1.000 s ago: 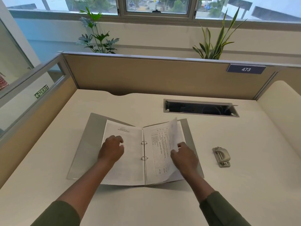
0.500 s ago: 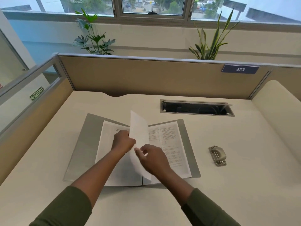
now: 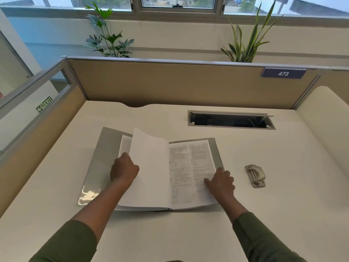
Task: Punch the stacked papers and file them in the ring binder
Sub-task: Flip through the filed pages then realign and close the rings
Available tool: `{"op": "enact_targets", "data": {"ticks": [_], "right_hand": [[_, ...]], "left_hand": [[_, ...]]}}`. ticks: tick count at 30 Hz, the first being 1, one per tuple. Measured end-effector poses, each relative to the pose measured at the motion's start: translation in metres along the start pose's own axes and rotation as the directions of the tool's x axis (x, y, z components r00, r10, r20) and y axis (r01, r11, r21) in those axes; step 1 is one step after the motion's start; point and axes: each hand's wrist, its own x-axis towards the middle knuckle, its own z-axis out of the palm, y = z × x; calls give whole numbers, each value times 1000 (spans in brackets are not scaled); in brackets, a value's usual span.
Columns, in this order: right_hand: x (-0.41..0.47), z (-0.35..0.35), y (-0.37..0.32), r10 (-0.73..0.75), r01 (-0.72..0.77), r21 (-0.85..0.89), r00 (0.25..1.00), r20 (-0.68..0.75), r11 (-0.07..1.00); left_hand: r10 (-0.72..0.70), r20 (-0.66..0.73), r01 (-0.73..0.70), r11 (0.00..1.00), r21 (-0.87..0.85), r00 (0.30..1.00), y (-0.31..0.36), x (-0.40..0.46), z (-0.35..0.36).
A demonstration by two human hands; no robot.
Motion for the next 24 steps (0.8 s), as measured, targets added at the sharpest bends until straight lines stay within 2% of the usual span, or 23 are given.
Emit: {"op": "enact_targets", "data": {"ticks": [3,6,17,24], "right_hand": [[8,4,4,70,-79,118,995,77,990],[14,7,10,110,-128,149,986,125,981],[17,10,15,127,-140,182,989,82,973],[18,1,17,192,-215,273,975,108,938]], "left_hand": [[9,-6,-9,999,46,1000,-5,-1,0],[35,-18,-34,996,78,999,-5,-3,1],[72,-71,-62,990,128,995,-13,0,1],[88,-79,-72,981,180,993,-16,0,1]]}}
